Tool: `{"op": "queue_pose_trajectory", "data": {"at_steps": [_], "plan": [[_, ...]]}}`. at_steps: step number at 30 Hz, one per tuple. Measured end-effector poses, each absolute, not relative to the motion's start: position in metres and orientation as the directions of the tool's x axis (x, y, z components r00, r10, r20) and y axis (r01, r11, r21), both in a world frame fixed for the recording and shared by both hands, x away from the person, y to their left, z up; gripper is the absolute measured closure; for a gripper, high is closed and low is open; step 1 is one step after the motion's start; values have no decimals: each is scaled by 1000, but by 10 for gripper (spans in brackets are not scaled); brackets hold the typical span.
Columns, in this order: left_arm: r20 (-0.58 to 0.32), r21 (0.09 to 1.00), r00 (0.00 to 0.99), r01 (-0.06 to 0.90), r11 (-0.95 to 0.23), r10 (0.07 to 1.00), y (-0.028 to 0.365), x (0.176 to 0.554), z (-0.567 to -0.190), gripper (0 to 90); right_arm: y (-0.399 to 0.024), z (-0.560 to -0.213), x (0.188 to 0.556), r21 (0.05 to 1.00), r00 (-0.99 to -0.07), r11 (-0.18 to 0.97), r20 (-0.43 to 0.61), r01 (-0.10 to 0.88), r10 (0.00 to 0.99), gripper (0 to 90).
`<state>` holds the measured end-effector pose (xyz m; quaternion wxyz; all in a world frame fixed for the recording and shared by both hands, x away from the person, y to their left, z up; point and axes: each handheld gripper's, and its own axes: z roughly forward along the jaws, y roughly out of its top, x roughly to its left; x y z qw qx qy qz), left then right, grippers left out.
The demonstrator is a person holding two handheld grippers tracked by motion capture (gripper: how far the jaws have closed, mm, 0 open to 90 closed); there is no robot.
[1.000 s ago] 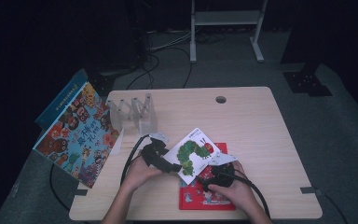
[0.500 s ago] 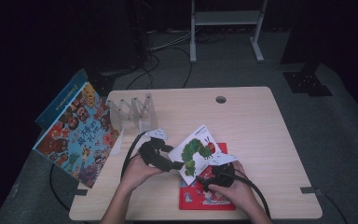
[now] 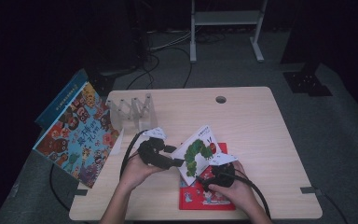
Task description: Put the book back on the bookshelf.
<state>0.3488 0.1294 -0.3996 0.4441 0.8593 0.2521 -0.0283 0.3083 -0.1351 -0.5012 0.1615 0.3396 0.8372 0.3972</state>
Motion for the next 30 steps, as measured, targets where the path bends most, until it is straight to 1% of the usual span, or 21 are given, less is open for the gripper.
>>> {"op": "queue_pose_trajectory", "data": {"at_steps": [4,6,9,13,19,24,30], "plan": [[-276,749,867,465,-473,416,128,349,-397,388,-135,-501,308,775,-717,454,-2,439,697,14],[-309,730,874,471,-496,375,124,350,-400,447,-135,-501,308,775,-717,454,-2,439,697,14],[-291,708,883,458,-537,369,107,348,-408,457,-135,-501,308,775,-716,454,-1,441,698,14],[-282,703,879,462,-541,383,101,350,-407,463,-135,-501,309,776,-717,454,-4,438,697,14],[-264,703,886,447,-554,380,95,355,-398,562,-135,-501,308,774,-716,453,0,442,698,14],[-222,689,892,430,-584,395,82,357,-391,599,-135,-501,308,775,-716,452,0,442,698,14],[-167,634,893,422,-648,419,70,362,-389,635,-135,-501,308,775,-716,452,0,441,698,15]]}}
